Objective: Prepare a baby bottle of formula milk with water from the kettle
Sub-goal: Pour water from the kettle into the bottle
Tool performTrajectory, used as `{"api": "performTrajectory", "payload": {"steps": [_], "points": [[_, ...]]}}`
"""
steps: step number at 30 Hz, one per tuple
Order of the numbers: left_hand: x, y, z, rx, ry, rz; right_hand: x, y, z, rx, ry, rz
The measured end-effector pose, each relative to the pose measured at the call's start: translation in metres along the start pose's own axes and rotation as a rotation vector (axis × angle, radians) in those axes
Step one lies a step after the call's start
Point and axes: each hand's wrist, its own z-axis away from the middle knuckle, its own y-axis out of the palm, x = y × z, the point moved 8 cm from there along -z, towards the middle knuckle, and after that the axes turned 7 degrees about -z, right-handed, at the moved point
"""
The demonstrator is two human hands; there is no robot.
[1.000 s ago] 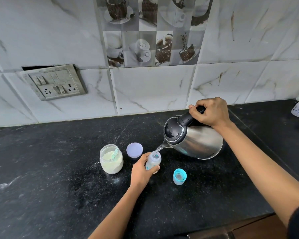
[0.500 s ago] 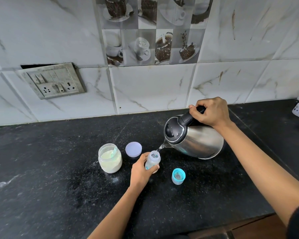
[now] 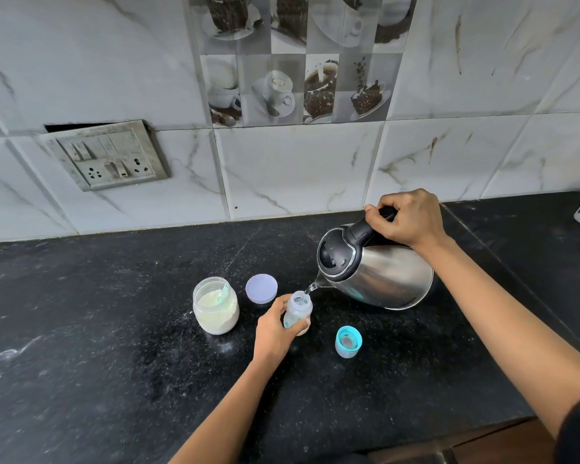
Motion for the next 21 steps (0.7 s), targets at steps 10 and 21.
{"api": "performTrajectory", "payload": {"steps": [10, 21], "points": [[0.0040, 0.0003, -0.0024, 0.000, 0.011, -0.007, 0.0038, 0.0027, -0.0026, 0.008, -0.011, -0.004], [0.0044, -0.0008, -0.0015, 0.008, 0.013, 0.000, 0.0064, 0.0036, -0.0034, 0.012, -0.023, 0.023]]}}
